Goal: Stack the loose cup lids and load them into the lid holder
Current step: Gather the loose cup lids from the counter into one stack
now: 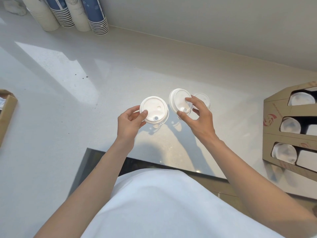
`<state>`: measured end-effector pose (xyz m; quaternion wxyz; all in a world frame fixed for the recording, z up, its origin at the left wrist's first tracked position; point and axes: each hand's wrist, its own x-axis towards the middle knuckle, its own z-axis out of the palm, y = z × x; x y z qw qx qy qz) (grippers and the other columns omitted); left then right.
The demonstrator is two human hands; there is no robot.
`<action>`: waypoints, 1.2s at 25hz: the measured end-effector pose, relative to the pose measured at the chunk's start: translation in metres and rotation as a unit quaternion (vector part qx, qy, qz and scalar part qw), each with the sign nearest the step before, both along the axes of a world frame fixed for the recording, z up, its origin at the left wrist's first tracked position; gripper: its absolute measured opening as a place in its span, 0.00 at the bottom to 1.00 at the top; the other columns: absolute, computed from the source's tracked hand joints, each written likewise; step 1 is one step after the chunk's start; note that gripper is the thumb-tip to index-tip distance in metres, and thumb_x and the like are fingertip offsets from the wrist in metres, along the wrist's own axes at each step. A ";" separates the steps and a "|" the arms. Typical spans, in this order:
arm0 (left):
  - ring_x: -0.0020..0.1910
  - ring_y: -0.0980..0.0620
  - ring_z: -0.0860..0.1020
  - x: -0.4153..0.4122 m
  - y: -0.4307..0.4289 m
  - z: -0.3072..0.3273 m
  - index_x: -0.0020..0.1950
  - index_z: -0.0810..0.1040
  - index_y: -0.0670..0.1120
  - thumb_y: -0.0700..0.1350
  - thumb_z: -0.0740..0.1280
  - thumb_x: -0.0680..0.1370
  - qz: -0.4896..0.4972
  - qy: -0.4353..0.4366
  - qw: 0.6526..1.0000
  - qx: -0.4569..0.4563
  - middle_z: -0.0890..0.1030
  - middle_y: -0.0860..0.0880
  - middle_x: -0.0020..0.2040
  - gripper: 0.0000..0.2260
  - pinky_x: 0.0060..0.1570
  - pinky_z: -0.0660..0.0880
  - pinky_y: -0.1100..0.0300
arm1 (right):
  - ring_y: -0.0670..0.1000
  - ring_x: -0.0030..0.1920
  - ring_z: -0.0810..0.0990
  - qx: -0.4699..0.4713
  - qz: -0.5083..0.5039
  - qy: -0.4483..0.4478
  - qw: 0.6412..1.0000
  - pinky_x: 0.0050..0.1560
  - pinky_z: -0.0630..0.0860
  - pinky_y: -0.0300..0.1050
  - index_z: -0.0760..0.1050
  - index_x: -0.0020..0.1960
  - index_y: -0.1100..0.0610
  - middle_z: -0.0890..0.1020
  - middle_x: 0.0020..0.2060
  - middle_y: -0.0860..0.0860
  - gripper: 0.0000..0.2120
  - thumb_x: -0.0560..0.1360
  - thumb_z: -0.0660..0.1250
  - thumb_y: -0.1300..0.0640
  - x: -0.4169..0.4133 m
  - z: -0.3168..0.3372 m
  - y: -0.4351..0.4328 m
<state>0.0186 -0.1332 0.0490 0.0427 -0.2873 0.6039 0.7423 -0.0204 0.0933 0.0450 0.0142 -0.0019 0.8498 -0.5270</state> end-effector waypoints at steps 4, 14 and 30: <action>0.54 0.49 0.85 -0.002 0.018 0.005 0.66 0.79 0.41 0.42 0.73 0.78 -0.029 0.010 1.000 0.007 0.86 0.44 0.54 0.17 0.57 0.82 0.55 | 0.49 0.66 0.76 -0.041 0.012 0.018 0.999 0.63 0.78 0.50 0.78 0.62 0.50 0.75 0.67 0.48 0.21 0.71 0.78 0.55 0.019 0.020 0.008; 0.58 0.45 0.84 0.001 0.064 0.018 0.66 0.80 0.42 0.41 0.72 0.78 -0.102 0.035 0.994 0.016 0.86 0.42 0.57 0.16 0.59 0.82 0.53 | 0.47 0.69 0.73 -0.045 0.002 0.037 0.998 0.61 0.80 0.48 0.80 0.60 0.53 0.74 0.68 0.50 0.21 0.69 0.79 0.56 0.048 0.034 0.024; 0.57 0.51 0.84 0.022 0.087 0.029 0.67 0.81 0.44 0.49 0.72 0.78 -0.167 0.082 0.982 -0.008 0.85 0.47 0.59 0.19 0.57 0.82 0.57 | 0.47 0.65 0.77 -0.109 -0.111 0.050 0.987 0.55 0.83 0.47 0.81 0.59 0.57 0.79 0.64 0.51 0.10 0.78 0.69 0.61 0.073 0.035 0.035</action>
